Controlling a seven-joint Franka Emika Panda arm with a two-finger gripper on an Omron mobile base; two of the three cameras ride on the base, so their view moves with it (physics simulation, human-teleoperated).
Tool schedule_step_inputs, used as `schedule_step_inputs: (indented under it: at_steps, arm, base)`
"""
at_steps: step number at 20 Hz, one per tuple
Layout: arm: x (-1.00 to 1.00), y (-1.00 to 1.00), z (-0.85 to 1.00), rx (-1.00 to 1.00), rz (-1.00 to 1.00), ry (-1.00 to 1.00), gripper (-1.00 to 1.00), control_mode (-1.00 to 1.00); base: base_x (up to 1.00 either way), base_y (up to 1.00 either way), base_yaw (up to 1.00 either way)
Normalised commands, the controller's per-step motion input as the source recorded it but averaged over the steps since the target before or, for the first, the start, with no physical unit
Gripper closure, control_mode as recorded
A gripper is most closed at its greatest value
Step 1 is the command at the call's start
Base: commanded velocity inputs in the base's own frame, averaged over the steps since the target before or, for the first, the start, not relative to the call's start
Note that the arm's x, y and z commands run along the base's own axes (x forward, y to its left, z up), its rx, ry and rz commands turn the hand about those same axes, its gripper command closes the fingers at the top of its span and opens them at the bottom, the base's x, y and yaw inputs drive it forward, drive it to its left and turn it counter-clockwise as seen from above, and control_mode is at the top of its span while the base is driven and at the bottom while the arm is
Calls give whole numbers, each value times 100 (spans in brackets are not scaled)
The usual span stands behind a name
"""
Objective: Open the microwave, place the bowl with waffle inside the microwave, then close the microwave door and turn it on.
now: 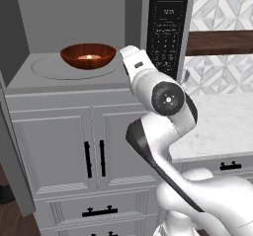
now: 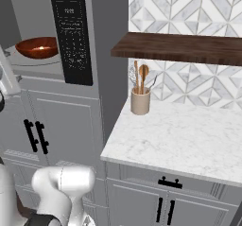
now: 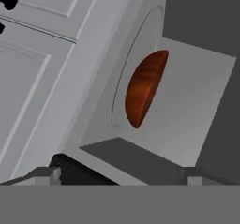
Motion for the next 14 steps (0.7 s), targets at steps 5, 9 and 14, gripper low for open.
schedule_step_inputs:
  at_steps: [5,9,14]
  arm:
    - [-78,-43,-33,-15,0,0,-100,-100]
    - [-64,-31,-70,-21,-3,-1,-100,-100]
    - [-40,-7,-65,-26,-9,-3,-100,-100]
  base:
    - [0,0,0]
    - [0,0,0]
    - [0,0,0]
